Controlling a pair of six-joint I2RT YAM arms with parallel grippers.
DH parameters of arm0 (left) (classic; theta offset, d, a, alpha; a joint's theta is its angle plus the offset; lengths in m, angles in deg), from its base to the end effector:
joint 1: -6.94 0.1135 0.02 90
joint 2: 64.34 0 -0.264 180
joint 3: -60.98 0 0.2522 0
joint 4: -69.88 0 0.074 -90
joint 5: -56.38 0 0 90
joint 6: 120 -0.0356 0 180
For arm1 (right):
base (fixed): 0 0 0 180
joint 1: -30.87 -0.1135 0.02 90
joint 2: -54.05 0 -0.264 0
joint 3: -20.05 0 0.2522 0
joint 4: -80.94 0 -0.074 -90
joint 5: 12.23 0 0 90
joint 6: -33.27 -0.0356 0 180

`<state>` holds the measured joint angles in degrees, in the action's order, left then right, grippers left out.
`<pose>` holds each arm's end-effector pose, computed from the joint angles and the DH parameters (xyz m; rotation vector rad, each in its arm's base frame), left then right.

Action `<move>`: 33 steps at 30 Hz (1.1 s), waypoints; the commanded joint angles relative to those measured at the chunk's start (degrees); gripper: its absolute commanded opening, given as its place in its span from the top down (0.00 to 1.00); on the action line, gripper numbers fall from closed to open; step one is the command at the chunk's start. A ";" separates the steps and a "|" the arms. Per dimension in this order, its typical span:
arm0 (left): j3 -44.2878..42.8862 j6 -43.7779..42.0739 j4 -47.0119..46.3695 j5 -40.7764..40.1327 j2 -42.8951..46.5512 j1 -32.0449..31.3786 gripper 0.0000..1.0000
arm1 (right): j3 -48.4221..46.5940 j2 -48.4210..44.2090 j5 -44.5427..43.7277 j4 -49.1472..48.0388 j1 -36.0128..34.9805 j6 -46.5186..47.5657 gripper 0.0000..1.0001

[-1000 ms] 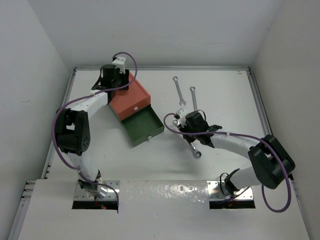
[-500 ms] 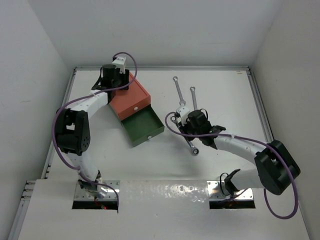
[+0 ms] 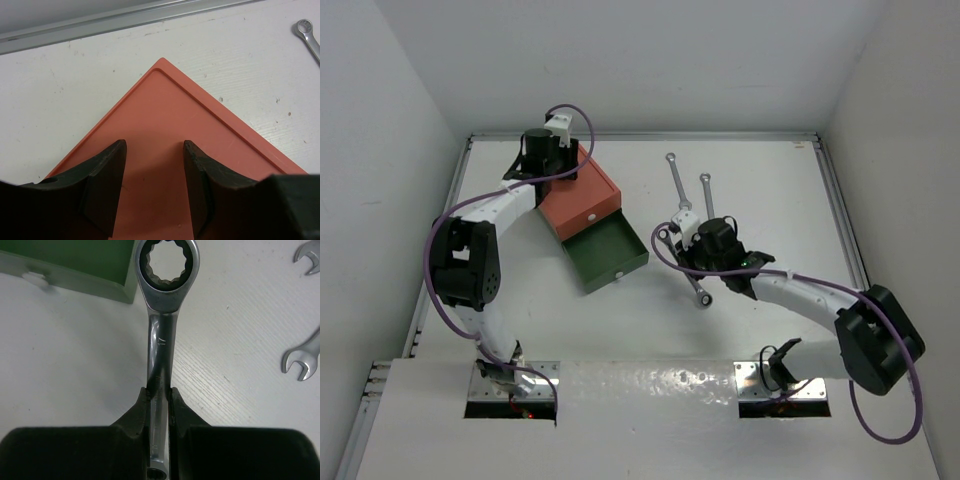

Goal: Sort the tools into containers

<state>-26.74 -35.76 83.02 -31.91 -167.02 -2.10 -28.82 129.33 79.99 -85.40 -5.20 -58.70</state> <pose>0.4129 -0.0668 0.2543 0.2838 2.0420 -0.0661 0.2115 0.1558 0.1861 -0.6943 2.1930 0.3911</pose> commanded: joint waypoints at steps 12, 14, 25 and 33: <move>1.88 0.05 13.63 0.39 -3.41 -0.37 0.53 | -4.43 -5.15 2.44 -5.18 0.30 -0.22 1.00; 1.88 0.05 13.63 0.39 -3.50 -0.37 0.53 | -6.45 -5.24 3.05 -5.26 0.30 -0.13 1.00; 1.53 0.13 13.72 0.39 -4.82 -0.37 0.53 | -23.93 6.77 8.67 -12.90 -2.15 3.65 1.00; 1.88 -0.48 13.54 -0.31 -5.25 -0.37 0.53 | -36.85 21.47 10.87 -21.95 -6.11 3.74 1.00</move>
<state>-27.50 -35.84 83.87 -31.93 -167.45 -2.10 -60.74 148.04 88.12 -97.79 -10.03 -55.62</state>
